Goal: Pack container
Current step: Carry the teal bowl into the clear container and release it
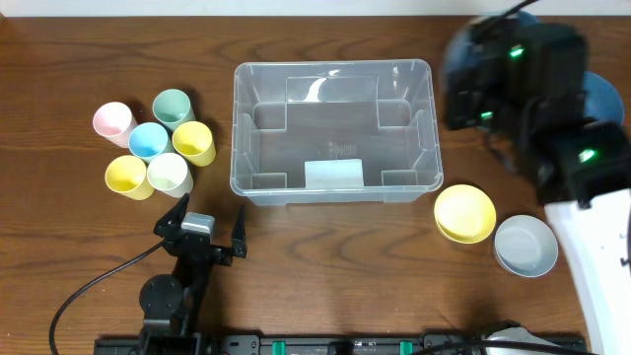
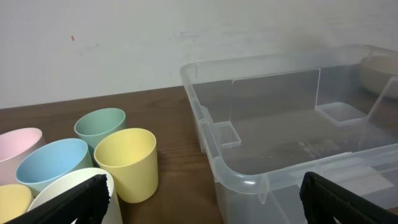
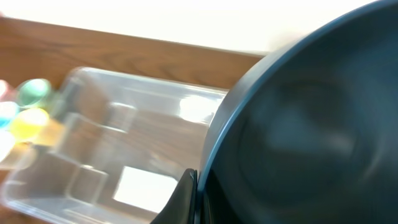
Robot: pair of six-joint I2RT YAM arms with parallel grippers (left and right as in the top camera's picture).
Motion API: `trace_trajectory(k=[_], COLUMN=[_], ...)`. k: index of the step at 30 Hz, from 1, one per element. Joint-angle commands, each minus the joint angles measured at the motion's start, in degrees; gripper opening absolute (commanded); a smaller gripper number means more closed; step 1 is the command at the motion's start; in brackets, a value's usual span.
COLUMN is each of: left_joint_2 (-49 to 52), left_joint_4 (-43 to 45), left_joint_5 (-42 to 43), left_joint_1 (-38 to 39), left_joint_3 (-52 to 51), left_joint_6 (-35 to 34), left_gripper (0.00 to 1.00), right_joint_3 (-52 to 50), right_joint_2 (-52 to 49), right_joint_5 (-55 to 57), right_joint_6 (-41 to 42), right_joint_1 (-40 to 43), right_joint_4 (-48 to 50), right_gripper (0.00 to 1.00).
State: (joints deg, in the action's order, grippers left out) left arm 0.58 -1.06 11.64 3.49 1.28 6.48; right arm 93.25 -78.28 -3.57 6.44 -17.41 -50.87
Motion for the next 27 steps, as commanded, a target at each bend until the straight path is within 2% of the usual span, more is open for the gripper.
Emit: trace_trajectory(k=[1, 6, 11, 19, 27], left_joint_2=[-0.35, -0.35, -0.35, -0.35, -0.35], left_joint_4=[-1.9, -1.9, -1.9, -1.9, -1.9], left_joint_5=[0.83, 0.81, 0.83, 0.83, 0.83], left_joint_1=[0.13, 0.13, 0.13, 0.13, 0.13], left_joint_3=[-1.05, -1.05, -1.05, -1.05, -1.05], left_joint_6=[1.01, 1.01, 1.01, 1.01, 1.01], left_gripper=[0.98, 0.98, 0.98, 0.98, 0.98], right_joint_3=[0.11, 0.11, 0.11, 0.11, 0.11], right_joint_2=[-2.64, -9.99, -18.88, -29.03, -35.5], right_joint_5=[6.84, 12.63, 13.44, 15.43, 18.18], right_joint_6=[-2.93, -4.33, -4.13, -1.81, -5.49], right_joint_1=[-8.28, -16.59, -19.65, -20.37, -20.31], right_joint_4=[2.97, 7.69, 9.09, 9.38, 11.1], right_gripper=[0.01, 0.01, 0.01, 0.01, 0.01])
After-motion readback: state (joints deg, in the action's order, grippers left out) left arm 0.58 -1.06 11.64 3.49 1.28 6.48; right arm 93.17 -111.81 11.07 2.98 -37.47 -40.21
